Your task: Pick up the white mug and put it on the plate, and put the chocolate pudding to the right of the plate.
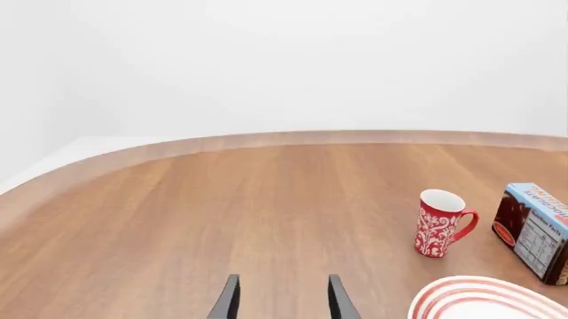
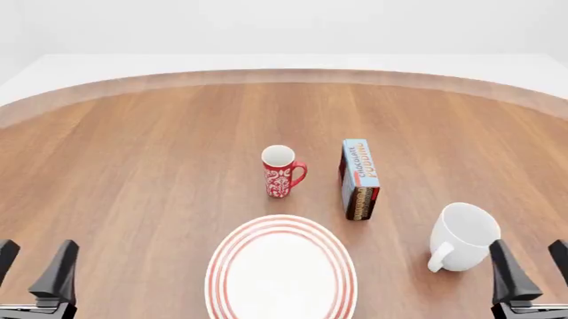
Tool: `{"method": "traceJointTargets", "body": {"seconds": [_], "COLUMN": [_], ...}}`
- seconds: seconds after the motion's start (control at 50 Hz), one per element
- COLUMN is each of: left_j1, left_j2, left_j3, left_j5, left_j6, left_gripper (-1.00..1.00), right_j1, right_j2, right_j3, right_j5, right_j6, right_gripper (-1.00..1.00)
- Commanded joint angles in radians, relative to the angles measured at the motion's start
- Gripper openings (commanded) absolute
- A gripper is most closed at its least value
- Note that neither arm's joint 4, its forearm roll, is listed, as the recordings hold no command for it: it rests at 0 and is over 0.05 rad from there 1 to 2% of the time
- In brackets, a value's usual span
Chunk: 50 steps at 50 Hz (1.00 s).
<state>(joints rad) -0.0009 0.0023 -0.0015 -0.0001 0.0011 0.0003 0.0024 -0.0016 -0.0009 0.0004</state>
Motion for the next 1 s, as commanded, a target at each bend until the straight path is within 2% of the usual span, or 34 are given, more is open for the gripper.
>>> {"method": "traceJointTargets", "body": {"seconds": [0.02, 0.4, 1.0], "left_j1": [-0.010, -0.023, -0.167], "left_j2": [0.007, 0.033, 0.316], "left_j3": [-0.003, -0.002, -0.052], "left_j5": [0.004, -0.010, -0.239], "left_j6": [0.013, 0.039, 0.111], "left_gripper": [1.00, 1.00, 1.00], "right_j1": [0.000, 0.004, 0.006], "right_j2": [0.004, 0.003, 0.000], "right_j3": [-0.002, -0.002, -0.003], "right_j5": [-0.002, -0.004, -0.003], "right_j6": [0.003, 0.008, 0.009], "right_gripper": [1.00, 1.00, 1.00]}}
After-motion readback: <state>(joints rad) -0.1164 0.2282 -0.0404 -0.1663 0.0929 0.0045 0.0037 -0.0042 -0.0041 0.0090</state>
